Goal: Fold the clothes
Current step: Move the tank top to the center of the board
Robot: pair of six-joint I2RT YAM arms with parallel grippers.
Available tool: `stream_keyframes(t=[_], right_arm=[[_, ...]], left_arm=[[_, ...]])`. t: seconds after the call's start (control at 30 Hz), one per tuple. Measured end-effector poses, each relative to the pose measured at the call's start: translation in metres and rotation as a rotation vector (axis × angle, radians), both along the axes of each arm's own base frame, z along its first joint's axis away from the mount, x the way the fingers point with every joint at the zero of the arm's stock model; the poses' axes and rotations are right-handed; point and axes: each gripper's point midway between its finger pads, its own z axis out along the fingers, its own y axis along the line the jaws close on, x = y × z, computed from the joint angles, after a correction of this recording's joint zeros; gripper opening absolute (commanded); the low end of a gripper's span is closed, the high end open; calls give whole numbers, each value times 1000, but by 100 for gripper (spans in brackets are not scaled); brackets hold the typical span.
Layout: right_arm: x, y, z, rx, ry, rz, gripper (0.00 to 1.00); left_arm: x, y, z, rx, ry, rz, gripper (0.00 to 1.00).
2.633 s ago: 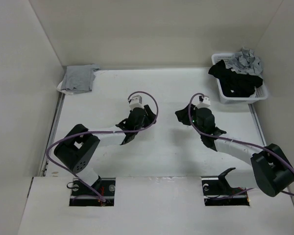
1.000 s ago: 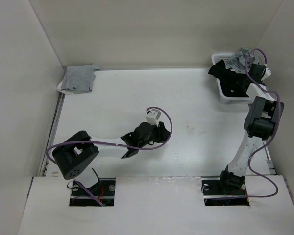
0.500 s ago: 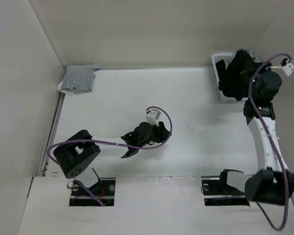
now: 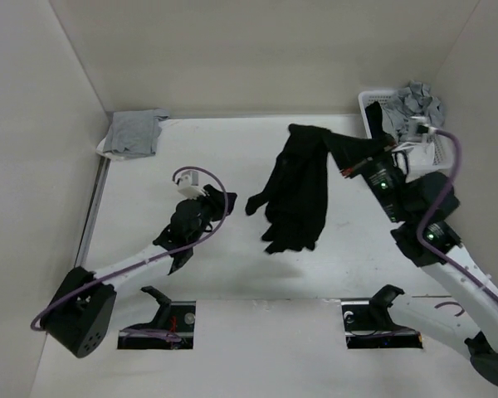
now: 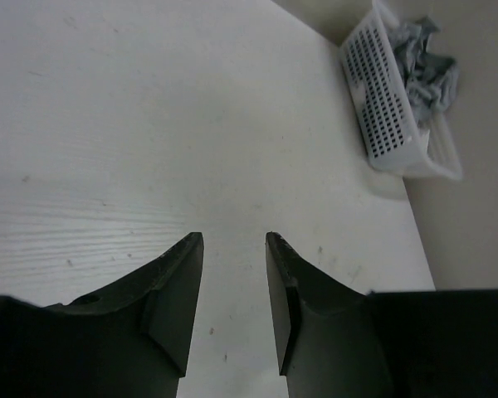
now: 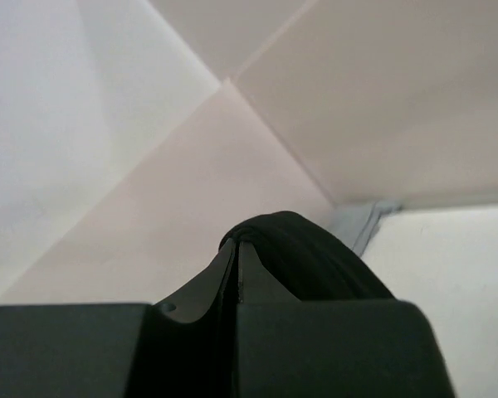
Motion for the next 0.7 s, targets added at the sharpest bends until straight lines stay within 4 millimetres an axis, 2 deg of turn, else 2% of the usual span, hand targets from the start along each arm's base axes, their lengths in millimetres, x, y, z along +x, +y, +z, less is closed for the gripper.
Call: stream_keyframes(t=[0.03, 0.13, 0.17, 0.2, 0.27, 0.33, 0.4, 0.43, 0.47, 0.5, 0.57, 0.63, 0.7], right_arm=[[5, 14, -14, -9, 29, 35, 3], [37, 54, -78, -72, 172, 97, 5], [54, 61, -104, -95, 227, 98, 8], [81, 67, -141, -129, 309, 89, 16], [130, 63, -204, -175, 446, 42, 27], [175, 50, -276, -212, 606, -4, 35], [198, 30, -336, -235, 744, -52, 41], [200, 20, -359, -248, 802, -74, 42], [198, 15, -372, -262, 834, -85, 42], [194, 16, -374, -272, 837, -83, 40], [182, 26, -366, -300, 801, -71, 26], [160, 43, -355, -333, 749, -43, 12], [132, 62, -355, -374, 721, 2, 10]], left_arm=[[1, 12, 5, -13, -8, 33, 34], [3, 43, 13, -37, -23, 124, 34], [2, 52, 13, -39, -23, 151, 34], [3, 61, 14, -39, -26, 180, 34], [3, 73, 12, -33, -17, 219, 34], [2, 81, 4, -17, 6, 244, 34], [1, 86, -7, 6, 40, 257, 34], [-1, 88, -14, 23, 60, 261, 34], [-3, 89, -20, 38, 81, 263, 34], [-5, 91, -27, 53, 100, 264, 34], [-10, 94, -43, 94, 145, 265, 34], [-15, 95, -61, 139, 199, 259, 34], [-21, 95, -87, 195, 278, 245, 34]])
